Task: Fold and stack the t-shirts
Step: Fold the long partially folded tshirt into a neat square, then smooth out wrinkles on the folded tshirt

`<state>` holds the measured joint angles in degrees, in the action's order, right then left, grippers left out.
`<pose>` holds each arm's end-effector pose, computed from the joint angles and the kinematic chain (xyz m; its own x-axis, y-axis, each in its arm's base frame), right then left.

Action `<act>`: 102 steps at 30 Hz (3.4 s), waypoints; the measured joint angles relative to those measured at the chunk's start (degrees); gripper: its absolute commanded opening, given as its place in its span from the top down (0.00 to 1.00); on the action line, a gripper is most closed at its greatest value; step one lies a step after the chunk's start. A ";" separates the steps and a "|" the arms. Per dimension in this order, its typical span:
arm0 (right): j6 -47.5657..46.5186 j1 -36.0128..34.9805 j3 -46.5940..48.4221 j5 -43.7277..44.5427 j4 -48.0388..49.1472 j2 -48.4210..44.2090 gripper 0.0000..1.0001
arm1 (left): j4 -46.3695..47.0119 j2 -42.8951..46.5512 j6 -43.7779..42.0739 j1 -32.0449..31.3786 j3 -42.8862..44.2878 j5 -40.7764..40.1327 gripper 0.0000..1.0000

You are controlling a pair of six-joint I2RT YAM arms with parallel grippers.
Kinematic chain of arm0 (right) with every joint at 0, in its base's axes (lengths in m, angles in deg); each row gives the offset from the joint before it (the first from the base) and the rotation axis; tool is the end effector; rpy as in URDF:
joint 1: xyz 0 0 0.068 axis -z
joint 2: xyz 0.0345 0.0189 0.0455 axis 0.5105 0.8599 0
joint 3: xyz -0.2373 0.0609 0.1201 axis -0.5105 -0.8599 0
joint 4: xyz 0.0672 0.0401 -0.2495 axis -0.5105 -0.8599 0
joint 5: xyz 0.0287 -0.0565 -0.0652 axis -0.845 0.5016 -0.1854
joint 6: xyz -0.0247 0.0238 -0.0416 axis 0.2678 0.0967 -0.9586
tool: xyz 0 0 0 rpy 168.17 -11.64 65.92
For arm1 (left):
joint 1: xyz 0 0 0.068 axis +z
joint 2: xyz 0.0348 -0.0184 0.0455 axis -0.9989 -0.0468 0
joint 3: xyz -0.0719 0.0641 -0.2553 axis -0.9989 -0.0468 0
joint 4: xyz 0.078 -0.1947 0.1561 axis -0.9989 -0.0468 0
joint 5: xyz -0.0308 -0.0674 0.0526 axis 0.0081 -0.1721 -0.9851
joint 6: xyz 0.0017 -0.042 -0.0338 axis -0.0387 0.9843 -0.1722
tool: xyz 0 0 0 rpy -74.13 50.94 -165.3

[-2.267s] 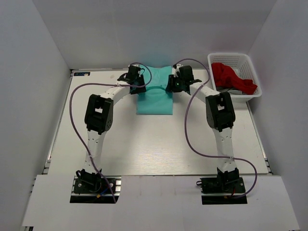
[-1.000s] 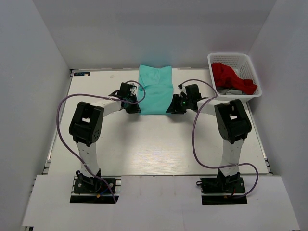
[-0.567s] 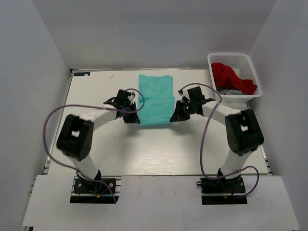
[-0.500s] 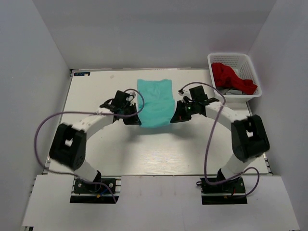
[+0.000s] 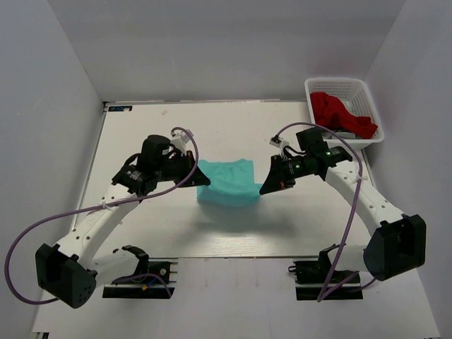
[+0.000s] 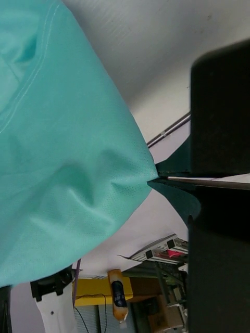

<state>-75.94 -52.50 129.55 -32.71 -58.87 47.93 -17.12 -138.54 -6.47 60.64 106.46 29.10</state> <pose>0.2305 0.1195 0.2865 -0.8703 -0.2188 -0.4413 -0.4834 0.5516 0.6798 0.2007 -0.1205 0.3100 -0.8650 -0.0753 -0.4961 0.3269 0.6653 -0.6712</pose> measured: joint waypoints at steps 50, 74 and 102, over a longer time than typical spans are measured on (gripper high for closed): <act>4.96 7.28 34.99 5.88 25.88 48.98 0.10 | 18.21 -45.62 1.88 10.64 22.58 -24.70 0.10; 3.34 -0.50 35.17 20.00 29.11 53.55 0.87 | 14.27 -54.31 -5.46 9.07 26.18 -22.45 1.00; 5.79 -4.42 32.44 14.82 34.71 48.15 1.00 | 19.21 -31.26 0.74 10.10 5.73 -29.44 1.00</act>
<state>-70.15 -56.91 161.99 -17.89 -24.16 96.08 2.09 -169.80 -5.73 70.74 112.19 -0.34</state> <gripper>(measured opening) 0.023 0.025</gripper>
